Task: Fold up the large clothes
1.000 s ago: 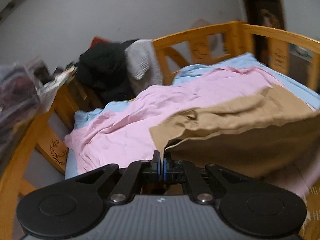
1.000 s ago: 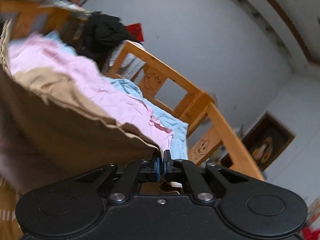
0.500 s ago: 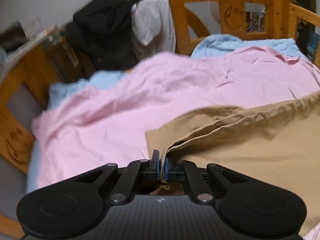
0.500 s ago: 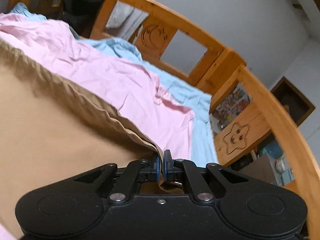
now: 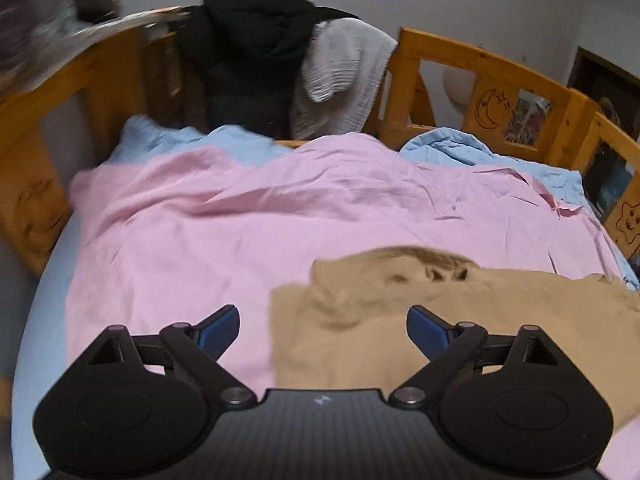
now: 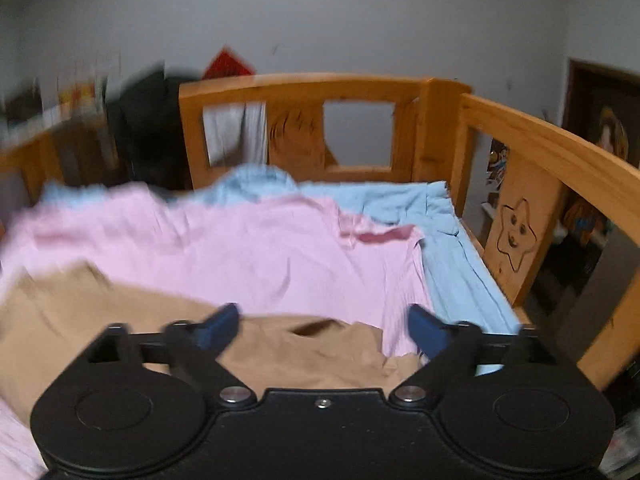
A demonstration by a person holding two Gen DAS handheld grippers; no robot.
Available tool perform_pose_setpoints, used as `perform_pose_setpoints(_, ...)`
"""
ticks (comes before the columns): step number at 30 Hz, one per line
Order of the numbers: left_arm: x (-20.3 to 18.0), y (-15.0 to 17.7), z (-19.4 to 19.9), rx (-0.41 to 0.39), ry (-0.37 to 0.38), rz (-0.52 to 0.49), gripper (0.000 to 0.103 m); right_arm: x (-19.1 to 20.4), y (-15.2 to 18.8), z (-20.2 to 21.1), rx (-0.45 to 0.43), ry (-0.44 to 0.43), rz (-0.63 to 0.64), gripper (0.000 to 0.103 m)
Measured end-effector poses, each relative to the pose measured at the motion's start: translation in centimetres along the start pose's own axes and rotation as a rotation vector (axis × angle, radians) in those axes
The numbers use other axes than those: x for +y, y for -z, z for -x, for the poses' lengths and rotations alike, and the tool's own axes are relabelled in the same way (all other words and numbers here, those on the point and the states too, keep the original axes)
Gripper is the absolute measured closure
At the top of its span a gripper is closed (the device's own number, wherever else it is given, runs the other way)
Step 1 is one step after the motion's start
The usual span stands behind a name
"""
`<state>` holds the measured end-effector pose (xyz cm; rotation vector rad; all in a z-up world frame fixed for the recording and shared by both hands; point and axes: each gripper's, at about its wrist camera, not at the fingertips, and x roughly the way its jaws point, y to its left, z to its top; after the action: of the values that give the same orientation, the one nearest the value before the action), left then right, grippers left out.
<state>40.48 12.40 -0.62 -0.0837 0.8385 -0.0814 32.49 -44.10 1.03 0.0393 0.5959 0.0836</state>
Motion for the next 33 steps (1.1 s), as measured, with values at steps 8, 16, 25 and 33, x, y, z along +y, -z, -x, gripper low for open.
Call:
perform_pose_setpoints(8,2.8,7.7,2.3,0.105,0.063,0.154,0.014,-1.9,8.7,8.5,-0.059,0.056,-0.174,0.001)
perform_pose_setpoints(16,3.7,11.9,1.0,0.103,0.2,0.382,0.047,-5.2,16.7,6.9,0.024,0.046,-0.638,0.038)
perform_pose_setpoints(25,3.2,10.8,3.0,0.04,0.164,0.384,0.093,-4.1,13.8,6.4,-0.015,0.022,-0.571,0.092)
perform_pose_setpoints(33,4.5,10.9,8.5,0.04,0.227,0.206,0.094,-3.7,9.7,13.9,-0.008,-0.083,-0.294,0.095)
